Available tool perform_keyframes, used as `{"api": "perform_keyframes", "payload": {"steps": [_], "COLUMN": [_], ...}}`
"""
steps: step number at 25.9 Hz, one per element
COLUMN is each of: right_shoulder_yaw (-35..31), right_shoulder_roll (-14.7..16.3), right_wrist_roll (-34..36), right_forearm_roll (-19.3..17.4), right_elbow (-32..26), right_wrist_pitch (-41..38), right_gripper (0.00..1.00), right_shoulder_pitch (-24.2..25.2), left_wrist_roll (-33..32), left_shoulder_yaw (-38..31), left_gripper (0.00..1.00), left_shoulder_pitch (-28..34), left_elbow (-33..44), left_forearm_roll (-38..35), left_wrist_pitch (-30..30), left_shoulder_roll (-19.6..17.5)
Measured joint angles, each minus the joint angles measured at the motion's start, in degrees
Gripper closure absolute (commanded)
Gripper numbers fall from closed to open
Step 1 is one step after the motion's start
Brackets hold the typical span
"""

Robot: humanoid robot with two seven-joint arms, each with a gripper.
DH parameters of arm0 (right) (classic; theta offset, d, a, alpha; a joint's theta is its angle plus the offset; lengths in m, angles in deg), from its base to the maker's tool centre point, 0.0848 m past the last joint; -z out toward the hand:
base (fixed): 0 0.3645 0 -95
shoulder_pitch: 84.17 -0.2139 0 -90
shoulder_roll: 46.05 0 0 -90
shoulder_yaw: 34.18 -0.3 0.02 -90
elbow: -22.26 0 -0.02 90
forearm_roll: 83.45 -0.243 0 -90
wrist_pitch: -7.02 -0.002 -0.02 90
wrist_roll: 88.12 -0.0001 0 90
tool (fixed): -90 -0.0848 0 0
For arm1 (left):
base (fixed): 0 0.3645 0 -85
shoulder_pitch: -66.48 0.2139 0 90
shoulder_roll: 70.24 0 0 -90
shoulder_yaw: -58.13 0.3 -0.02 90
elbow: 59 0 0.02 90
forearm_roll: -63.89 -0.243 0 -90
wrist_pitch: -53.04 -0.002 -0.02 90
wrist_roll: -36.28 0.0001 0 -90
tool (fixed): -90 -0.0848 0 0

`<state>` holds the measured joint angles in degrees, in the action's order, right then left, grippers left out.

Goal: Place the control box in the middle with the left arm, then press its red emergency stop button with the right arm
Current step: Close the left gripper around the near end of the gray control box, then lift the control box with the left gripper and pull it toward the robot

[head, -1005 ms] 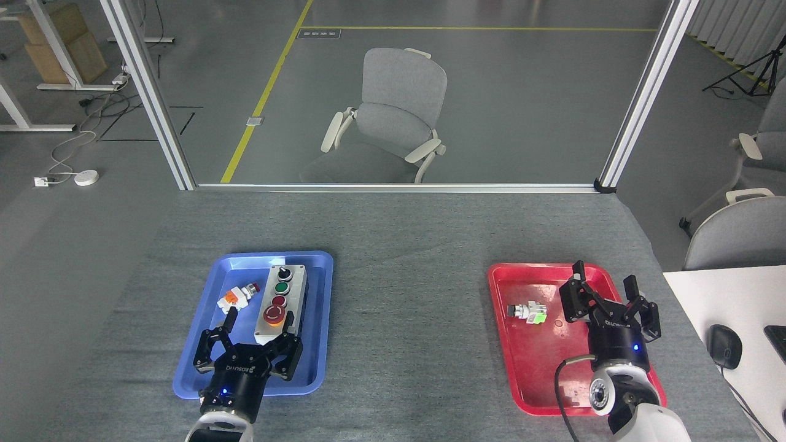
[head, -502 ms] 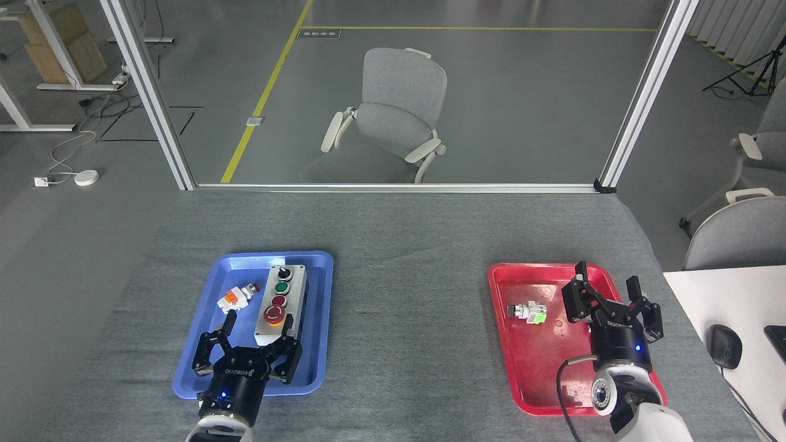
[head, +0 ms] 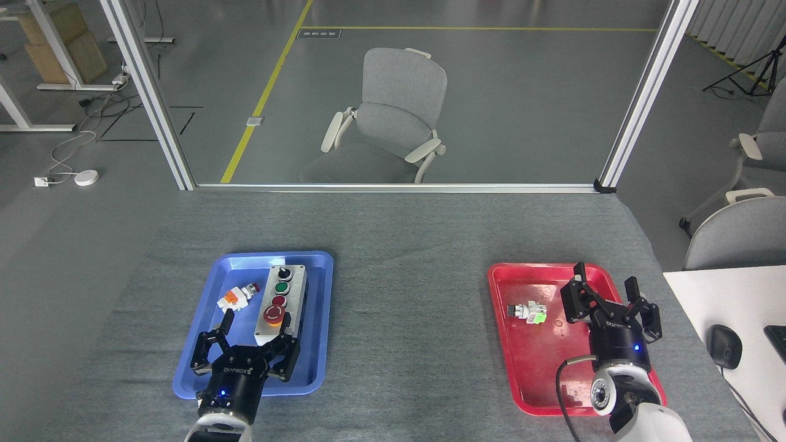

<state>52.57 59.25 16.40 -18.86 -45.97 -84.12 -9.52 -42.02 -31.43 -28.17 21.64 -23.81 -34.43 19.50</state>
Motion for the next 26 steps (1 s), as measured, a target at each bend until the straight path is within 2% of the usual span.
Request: {"api": "perform_keyframes", "payload": {"steps": [6, 26], "right_shoulder_yaw": [0.0, 0.0], "right_shoulder_roll": [0.18, 0.43], "right_wrist_roll": [-0.17, 0.25], "right_forearm_roll": [0.0, -0.08], "right_elbow": [0.01, 0.01], "right_wrist_pitch": [0.0, -0.1], "right_gripper": [0.0, 0.0], "right_shoulder_pitch": [-0.02, -0.02], "left_wrist_roll": [0.0, 2.08], "left_shoulder_yaw": [0.0, 0.37], "left_gripper": [0.0, 0.0], "left_shoulder_pitch": [-0.71, -9.86], "left_elbow": [-1.14, -18.56], "left_forearm_roll": [-0.02, -0.46], "left_wrist_pitch": [-0.51, -2.45], "left_shoulder_roll": [-0.01, 0.19]}}
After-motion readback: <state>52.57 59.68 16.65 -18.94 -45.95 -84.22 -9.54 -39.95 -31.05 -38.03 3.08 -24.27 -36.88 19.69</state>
